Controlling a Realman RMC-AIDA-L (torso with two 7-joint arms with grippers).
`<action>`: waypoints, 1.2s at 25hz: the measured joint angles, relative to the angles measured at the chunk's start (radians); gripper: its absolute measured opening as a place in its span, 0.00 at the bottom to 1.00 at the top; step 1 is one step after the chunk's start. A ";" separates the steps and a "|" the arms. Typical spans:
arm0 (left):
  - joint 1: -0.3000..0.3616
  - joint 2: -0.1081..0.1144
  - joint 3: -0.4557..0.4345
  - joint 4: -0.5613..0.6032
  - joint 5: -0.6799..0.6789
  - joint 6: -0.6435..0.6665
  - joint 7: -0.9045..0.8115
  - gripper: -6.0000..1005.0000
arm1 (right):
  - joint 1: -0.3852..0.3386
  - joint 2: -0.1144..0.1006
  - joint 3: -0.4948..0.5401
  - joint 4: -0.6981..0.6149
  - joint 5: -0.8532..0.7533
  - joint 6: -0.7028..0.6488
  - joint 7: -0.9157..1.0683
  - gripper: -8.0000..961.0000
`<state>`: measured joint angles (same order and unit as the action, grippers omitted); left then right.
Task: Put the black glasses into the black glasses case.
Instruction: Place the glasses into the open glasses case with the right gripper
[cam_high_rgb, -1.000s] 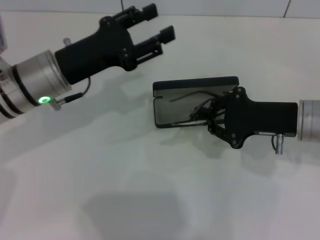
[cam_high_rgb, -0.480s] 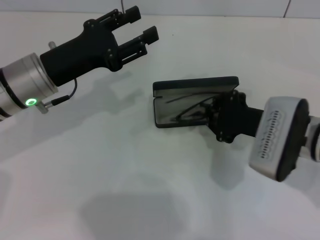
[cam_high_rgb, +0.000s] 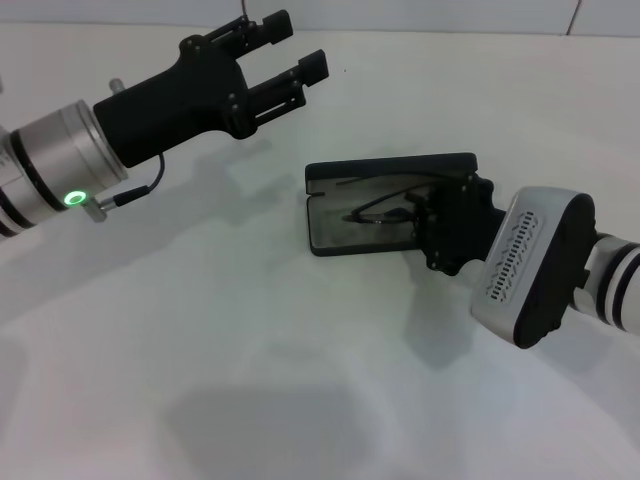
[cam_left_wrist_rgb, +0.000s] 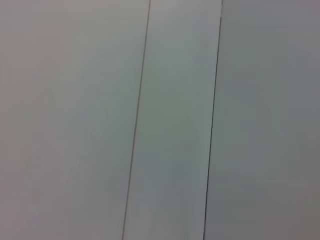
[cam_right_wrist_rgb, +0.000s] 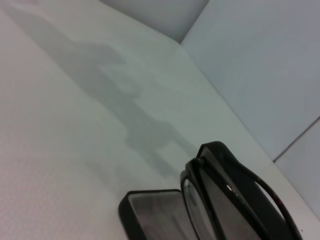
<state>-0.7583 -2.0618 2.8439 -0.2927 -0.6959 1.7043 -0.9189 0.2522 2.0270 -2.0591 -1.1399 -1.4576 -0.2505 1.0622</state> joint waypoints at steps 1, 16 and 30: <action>0.001 0.000 0.000 0.000 0.002 0.000 0.000 0.68 | 0.000 0.000 0.000 0.001 0.001 0.000 0.004 0.23; 0.010 0.003 0.000 0.000 0.020 0.006 -0.003 0.69 | -0.017 -0.004 -0.018 0.016 0.008 0.002 0.061 0.36; 0.021 0.010 0.000 0.000 0.026 0.008 -0.008 0.69 | -0.045 -0.012 0.108 -0.021 0.007 -0.267 0.080 0.36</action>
<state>-0.7374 -2.0522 2.8440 -0.2930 -0.6702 1.7120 -0.9266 0.2076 2.0150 -1.9516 -1.1604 -1.4506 -0.5171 1.1420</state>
